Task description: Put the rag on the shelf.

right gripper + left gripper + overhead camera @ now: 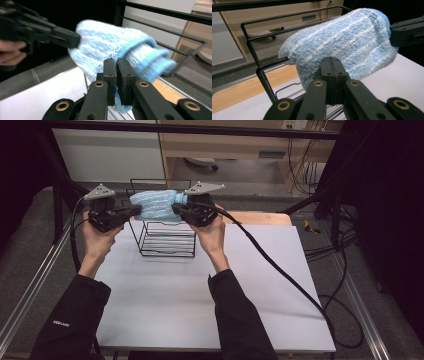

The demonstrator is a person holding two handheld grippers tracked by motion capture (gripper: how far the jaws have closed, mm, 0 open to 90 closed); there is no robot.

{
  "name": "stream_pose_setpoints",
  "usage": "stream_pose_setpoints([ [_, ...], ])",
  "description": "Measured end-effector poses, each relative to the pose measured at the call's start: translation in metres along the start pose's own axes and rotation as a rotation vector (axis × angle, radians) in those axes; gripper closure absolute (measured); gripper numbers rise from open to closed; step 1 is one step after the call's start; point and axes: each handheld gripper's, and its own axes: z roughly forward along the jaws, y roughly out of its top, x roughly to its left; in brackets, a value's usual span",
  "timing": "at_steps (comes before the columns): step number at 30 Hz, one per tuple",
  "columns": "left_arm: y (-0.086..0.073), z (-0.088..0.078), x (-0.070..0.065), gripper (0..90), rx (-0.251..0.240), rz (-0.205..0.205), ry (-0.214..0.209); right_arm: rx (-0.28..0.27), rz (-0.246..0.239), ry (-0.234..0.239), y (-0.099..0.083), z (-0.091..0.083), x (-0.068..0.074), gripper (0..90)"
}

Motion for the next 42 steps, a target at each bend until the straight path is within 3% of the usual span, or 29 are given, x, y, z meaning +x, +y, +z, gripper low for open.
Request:
stream_pose_setpoints([
  [11, -0.008, 0.009, 0.001, 89.3, -0.001, -0.003, 0.017, 0.003, 0.011, -0.034, -0.016, 0.011, -0.008, 85.7],
  [19, -0.011, 0.006, 0.0, 84.2, -0.026, -0.01, 0.001, -0.016, -0.007, -0.025, -0.016, 0.005, -0.004, 81.4],
  [28, -0.004, -0.011, -0.008, 68.4, -0.043, 0.001, 0.007, -0.058, -0.005, -0.001, -0.007, -0.011, 0.004, 68.7],
  [42, -0.002, -0.022, -0.007, 38.8, -0.041, 0.01, 0.035, -0.053, 0.005, 0.015, 0.001, -0.026, 0.002, 47.0],
])
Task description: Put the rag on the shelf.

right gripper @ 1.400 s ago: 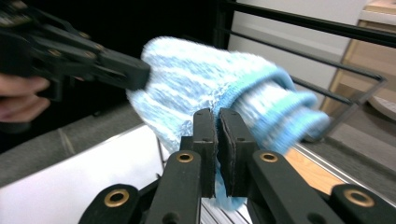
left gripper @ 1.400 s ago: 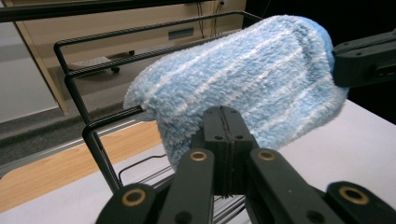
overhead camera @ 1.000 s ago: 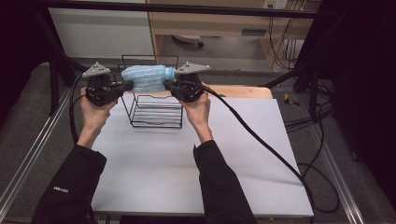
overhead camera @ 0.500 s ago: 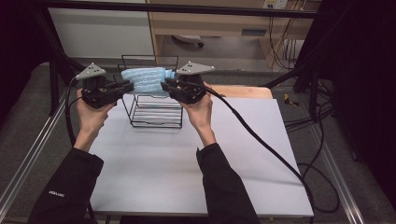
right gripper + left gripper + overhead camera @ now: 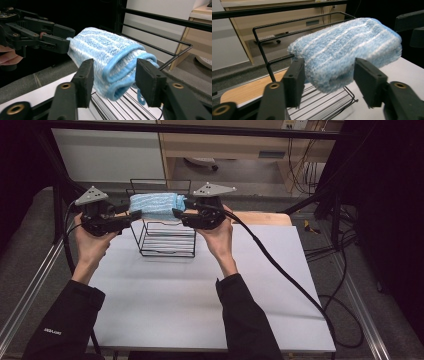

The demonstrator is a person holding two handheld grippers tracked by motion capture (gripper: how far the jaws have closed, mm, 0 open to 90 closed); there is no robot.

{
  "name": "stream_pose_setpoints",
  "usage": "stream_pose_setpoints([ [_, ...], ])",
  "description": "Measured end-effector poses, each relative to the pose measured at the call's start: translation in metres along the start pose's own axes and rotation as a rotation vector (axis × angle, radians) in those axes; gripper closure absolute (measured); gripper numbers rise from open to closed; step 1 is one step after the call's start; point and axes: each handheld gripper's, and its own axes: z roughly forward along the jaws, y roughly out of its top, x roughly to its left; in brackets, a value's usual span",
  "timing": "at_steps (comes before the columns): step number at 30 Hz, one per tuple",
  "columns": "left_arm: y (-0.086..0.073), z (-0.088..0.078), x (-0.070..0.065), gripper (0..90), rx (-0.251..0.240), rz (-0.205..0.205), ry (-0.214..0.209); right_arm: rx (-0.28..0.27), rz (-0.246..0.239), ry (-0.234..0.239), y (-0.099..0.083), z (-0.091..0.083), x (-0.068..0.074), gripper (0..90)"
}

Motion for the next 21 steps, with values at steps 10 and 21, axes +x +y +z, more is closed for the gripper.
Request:
stream_pose_setpoints([
  [10, -0.002, -0.007, 0.003, 25.3, 0.005, 0.012, 0.011, 0.01, -0.021, -0.01, 0.002, -0.009, 0.002, 23.6],
  [21, -0.009, -0.018, 0.004, 16.4, 0.007, 0.018, 0.008, 0.0, 0.015, -0.018, -0.006, -0.026, -0.007, 7.9],
])
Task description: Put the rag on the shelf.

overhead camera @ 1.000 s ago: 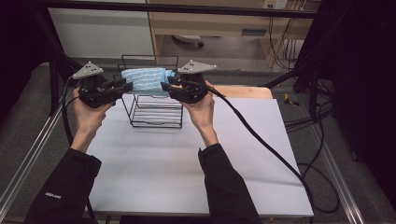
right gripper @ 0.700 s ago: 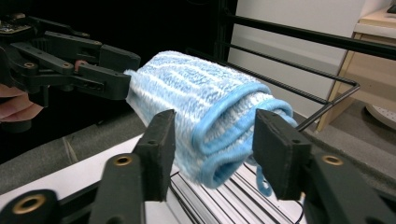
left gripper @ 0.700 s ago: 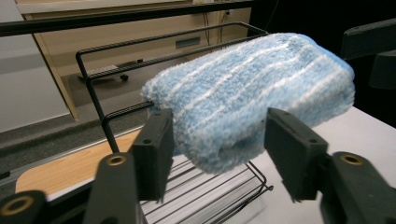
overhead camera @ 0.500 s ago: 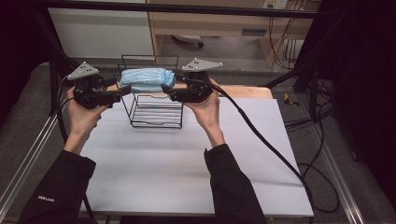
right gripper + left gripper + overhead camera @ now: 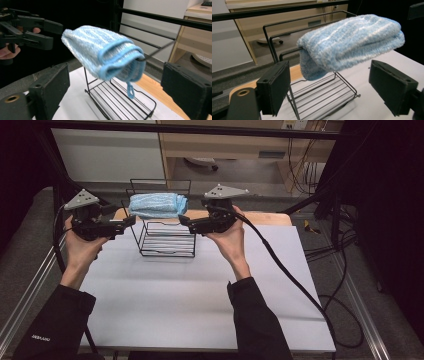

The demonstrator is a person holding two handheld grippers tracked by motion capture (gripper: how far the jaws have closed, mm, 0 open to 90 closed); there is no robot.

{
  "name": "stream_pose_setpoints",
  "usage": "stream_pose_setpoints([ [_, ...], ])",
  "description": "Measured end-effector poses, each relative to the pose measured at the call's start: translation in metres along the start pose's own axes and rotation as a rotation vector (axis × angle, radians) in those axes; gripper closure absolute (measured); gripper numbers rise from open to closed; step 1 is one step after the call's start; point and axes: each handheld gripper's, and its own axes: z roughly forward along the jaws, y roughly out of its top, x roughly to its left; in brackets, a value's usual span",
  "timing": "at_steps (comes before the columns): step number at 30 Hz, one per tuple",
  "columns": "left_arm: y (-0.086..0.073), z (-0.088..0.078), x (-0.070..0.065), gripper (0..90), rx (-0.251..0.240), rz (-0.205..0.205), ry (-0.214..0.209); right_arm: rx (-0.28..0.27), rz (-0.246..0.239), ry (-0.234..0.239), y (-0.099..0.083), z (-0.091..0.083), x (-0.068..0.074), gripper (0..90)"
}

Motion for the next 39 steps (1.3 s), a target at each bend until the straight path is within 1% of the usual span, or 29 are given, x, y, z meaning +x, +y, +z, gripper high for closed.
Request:
stream_pose_setpoints([
  [4, -0.01, -0.001, -0.003, 13.1, 0.015, 0.01, -0.001, 0.006, 0.018, 0.004, -0.008, -0.012, -0.007, 6.0],
  [5, -0.013, -0.001, -0.004, 12.4, 0.02, 0.011, -0.005, 0.01, 0.029, 0.007, -0.01, -0.015, -0.01, 5.3],
  [9, -0.026, 0.001, -0.008, 10.4, 0.038, 0.019, -0.014, 0.045, 0.04, 0.009, -0.022, -0.029, -0.019, 3.4],
  [13, -0.04, 0.005, -0.013, 9.9, 0.061, 0.03, -0.022, 0.083, 0.041, 0.007, -0.037, -0.043, -0.027, 2.1],
  [20, -0.066, 0.012, -0.024, 9.8, 0.081, 0.024, -0.046, 0.112, 0.071, -0.007, -0.071, -0.068, -0.04, 1.1],
  [26, -0.094, 0.02, -0.032, 10.1, 0.109, 0.013, -0.066, 0.121, 0.101, -0.024, -0.099, -0.09, -0.049, 0.9],
  [30, -0.111, 0.024, -0.039, 10.2, 0.127, 0.028, -0.077, 0.119, 0.126, -0.032, -0.119, -0.105, -0.054, 0.8],
  [33, -0.123, 0.025, -0.044, 10.5, 0.128, 0.038, -0.085, 0.128, 0.138, -0.042, -0.134, -0.115, -0.057, 0.5],
  [34, -0.128, 0.026, -0.046, 10.8, 0.132, 0.039, -0.094, 0.129, 0.142, -0.045, -0.139, -0.118, -0.058, 0.5],
  [36, -0.136, 0.027, -0.048, 10.8, 0.144, 0.049, -0.096, 0.135, 0.152, -0.047, -0.149, -0.124, -0.059, 0.4],
  [37, -0.139, 0.027, -0.05, 10.8, 0.145, 0.043, -0.1, 0.138, 0.155, -0.054, -0.155, -0.128, -0.06, 0.4],
  [39, -0.146, 0.027, -0.051, 10.8, 0.157, 0.047, -0.111, 0.145, 0.163, -0.058, -0.165, -0.132, -0.06, 0.4],
])
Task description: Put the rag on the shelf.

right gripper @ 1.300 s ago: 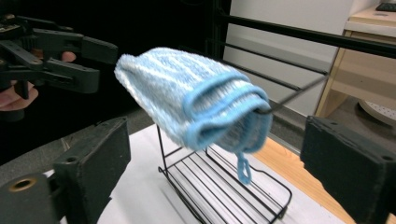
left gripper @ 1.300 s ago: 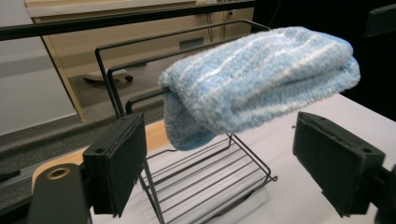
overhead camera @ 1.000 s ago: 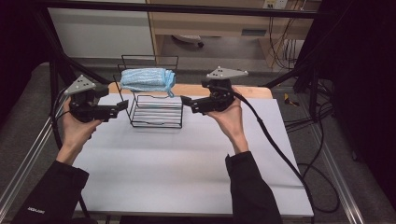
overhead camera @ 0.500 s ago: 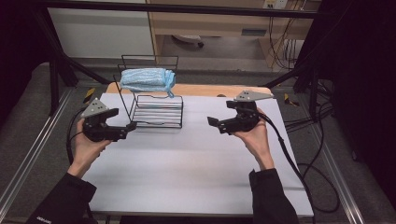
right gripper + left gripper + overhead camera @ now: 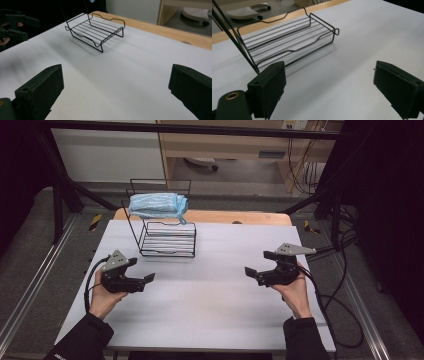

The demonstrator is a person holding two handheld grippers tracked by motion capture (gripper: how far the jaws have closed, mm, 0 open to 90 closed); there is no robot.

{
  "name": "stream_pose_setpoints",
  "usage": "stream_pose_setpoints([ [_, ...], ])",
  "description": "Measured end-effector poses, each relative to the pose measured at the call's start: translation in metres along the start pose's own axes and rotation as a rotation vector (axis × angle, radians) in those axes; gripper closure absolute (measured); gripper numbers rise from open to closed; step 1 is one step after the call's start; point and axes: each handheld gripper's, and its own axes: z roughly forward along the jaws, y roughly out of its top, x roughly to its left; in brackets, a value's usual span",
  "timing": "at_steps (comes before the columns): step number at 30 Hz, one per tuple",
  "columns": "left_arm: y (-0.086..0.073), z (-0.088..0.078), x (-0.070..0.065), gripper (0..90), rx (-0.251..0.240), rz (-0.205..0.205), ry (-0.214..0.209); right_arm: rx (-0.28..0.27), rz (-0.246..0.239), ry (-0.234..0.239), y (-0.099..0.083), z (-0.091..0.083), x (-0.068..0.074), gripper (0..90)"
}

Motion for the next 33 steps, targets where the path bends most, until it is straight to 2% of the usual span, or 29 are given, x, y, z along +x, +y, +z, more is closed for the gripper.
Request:
stream_pose_setpoints([
  [6, -0.02, 0.002, -0.003, 10.8, 0.024, 0.002, -0.019, 0.027, 0.016, -0.007, -0.031, -0.004, -0.005, 0.4],
  [12, -0.033, 0.003, -0.005, 10.8, 0.047, 0.005, -0.034, 0.048, 0.029, -0.008, -0.06, -0.007, -0.011, 0.4],
  [19, -0.044, 0.005, -0.005, 10.7, 0.059, 0.001, -0.031, 0.042, 0.069, -0.011, -0.09, -0.015, -0.02, 0.4],
  [25, -0.053, 0.008, -0.008, 10.7, 0.083, 0.016, -0.047, 0.097, 0.055, -0.026, -0.105, -0.018, -0.021, 0.4],
  [33, -0.057, 0.011, -0.006, 10.7, 0.102, 0.009, -0.04, 0.11, 0.052, -0.019, -0.107, -0.017, -0.021, 0.4],
])
